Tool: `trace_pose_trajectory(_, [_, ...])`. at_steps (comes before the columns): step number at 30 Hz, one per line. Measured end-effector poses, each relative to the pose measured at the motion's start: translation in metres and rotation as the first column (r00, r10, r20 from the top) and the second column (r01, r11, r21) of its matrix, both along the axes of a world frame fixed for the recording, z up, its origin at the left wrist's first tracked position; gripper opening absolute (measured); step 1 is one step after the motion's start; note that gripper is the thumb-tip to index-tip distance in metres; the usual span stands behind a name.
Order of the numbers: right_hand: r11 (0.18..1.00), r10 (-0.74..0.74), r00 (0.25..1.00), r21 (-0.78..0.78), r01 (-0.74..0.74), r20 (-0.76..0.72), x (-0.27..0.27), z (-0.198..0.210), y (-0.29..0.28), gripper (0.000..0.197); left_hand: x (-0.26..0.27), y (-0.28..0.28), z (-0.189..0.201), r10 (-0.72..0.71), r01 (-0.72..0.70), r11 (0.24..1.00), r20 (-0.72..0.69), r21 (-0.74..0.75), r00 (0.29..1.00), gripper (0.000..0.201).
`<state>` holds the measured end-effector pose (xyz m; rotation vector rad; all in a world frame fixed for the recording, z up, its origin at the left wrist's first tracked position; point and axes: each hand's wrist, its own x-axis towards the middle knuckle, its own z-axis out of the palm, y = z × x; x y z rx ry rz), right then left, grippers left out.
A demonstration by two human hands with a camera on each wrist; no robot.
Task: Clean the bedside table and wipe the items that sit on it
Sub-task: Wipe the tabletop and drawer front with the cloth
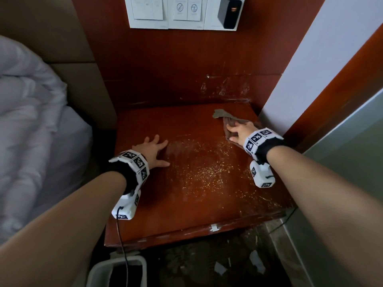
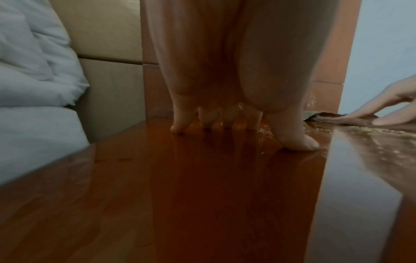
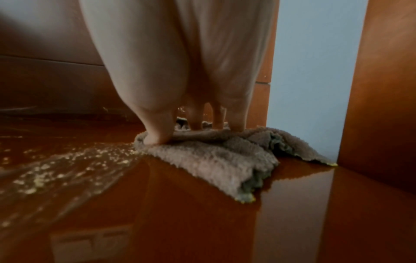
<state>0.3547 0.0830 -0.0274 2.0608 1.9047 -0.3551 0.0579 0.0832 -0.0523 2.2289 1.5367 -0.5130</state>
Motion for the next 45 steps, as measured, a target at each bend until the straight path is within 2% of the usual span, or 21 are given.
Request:
trace_pose_trajectory(7, [0.996, 0.089, 0.995, 0.010, -0.089, -0.052, -0.031, -0.005, -0.012, 0.052, -0.001, 0.001, -0.001, 0.003, -0.003, 1.000, 0.001, 0.001, 1.000, 0.085])
trace_pose_trajectory(14, [0.981, 0.196, 0.976, 0.005, -0.196, -0.092, -0.054, -0.009, -0.048, 0.054, 0.000, 0.000, 0.005, 0.020, -0.020, 1.000, 0.029, -0.006, 0.999, 0.086])
trace_pose_trajectory(18, [0.981, 0.193, 0.973, 0.006, -0.194, -0.125, -0.055, -0.007, -0.053, 0.054, -0.007, 0.005, 0.018, 0.031, -0.029, 0.999, 0.056, -0.033, 0.998, 0.092])
trace_pose_trajectory(21, [0.987, 0.158, 0.975, 0.006, -0.159, -0.159, -0.052, -0.009, -0.048, 0.055, -0.022, 0.004, 0.020, 0.095, -0.094, 0.995, 0.019, -0.040, 0.995, 0.102])
trace_pose_trajectory(23, [0.990, 0.142, 0.976, 0.008, -0.142, -0.164, -0.052, -0.010, -0.044, 0.055, -0.030, 0.000, 0.016, 0.111, -0.112, 0.993, -0.019, -0.047, 0.994, 0.101])
trace_pose_trajectory(32, [0.998, 0.060, 0.992, -0.002, -0.060, -0.110, -0.056, -0.007, -0.001, 0.054, -0.031, 0.001, 0.014, 0.065, -0.068, 0.996, -0.064, -0.052, 0.996, 0.098])
trace_pose_trajectory(45, [0.987, 0.162, 0.987, -0.002, -0.162, -0.021, -0.097, -0.009, 0.044, 0.054, -0.030, 0.007, 0.013, 0.041, -0.043, 0.998, -0.043, -0.051, 0.998, 0.099])
